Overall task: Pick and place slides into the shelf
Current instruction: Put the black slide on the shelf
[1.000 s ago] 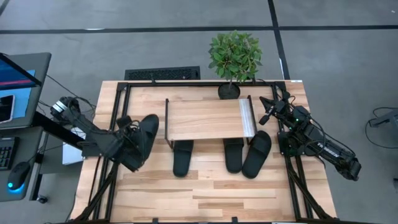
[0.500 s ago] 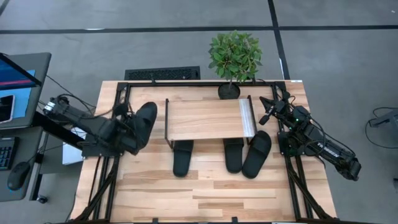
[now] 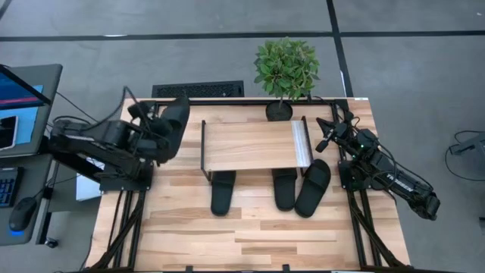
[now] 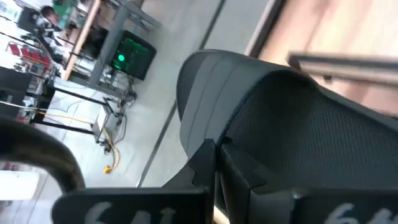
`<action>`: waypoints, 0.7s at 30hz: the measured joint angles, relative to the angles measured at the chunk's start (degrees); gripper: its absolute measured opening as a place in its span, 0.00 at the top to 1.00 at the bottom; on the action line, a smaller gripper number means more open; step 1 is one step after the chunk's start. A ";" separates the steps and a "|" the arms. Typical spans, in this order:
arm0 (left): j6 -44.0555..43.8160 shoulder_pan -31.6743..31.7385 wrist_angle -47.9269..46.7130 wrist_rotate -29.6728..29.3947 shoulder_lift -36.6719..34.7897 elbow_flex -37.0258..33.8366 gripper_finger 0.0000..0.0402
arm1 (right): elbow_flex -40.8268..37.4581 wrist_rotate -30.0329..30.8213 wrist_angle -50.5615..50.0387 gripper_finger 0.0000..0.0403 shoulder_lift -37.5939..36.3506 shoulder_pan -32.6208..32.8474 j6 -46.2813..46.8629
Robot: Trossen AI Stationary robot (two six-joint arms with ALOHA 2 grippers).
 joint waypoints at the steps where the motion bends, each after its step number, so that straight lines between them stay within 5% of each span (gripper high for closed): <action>1: 0.79 0.18 0.00 -0.35 0.00 1.52 1.00 | -0.02 -0.02 0.00 1.00 0.00 -0.02 -0.01; 11: 4.84 0.38 3.56 0.80 0.26 8.05 1.00 | 0.01 -0.01 0.00 1.00 0.00 0.01 0.00; 21: 15.02 0.37 22.65 2.99 0.68 7.94 1.00 | -0.01 0.00 0.00 1.00 0.00 0.00 0.00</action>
